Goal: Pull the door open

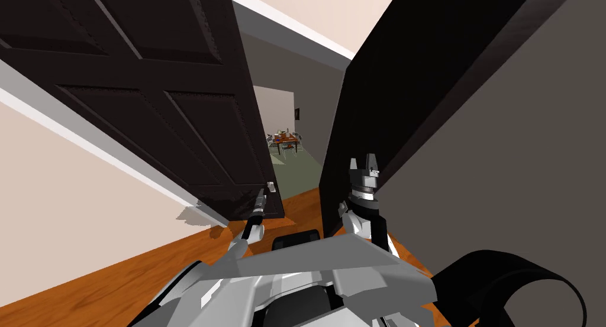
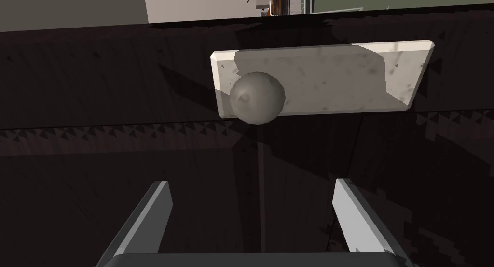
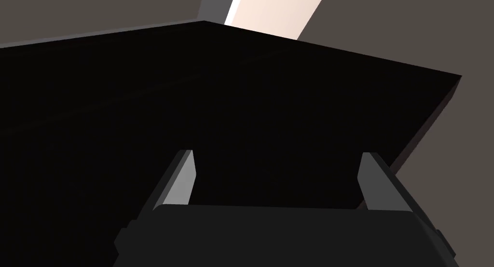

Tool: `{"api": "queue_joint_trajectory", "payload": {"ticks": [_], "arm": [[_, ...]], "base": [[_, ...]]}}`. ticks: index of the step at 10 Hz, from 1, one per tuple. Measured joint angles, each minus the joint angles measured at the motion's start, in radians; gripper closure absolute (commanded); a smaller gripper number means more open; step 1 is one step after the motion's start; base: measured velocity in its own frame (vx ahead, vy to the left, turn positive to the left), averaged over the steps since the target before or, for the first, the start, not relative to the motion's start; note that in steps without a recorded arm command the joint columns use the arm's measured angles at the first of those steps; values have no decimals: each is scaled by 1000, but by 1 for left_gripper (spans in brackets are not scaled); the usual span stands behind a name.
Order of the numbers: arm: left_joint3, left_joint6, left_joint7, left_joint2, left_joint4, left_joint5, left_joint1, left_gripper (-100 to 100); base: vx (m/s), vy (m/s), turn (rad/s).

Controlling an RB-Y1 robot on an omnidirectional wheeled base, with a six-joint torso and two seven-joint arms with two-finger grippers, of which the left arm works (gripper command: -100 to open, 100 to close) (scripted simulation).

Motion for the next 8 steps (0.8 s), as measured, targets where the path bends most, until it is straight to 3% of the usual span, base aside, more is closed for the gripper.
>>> {"api": "queue_joint_trajectory", "payload": {"ticks": [2,4,5,6,8], "arm": [[-10,8,32,23,-23,-9,13,-100],[-24,-2,73,41,0,-21,5,-100],[-31,-1,93,54,-11,-26,14,-100],[-36,2,110,65,-17,-31,17,-100],[-27,5,113,75,-26,-26,26,-100]], "base": [[-107,-7,-118],[-146,9,-182],[-161,-11,-127],[-72,-11,-15],[23,3,-270]]}}
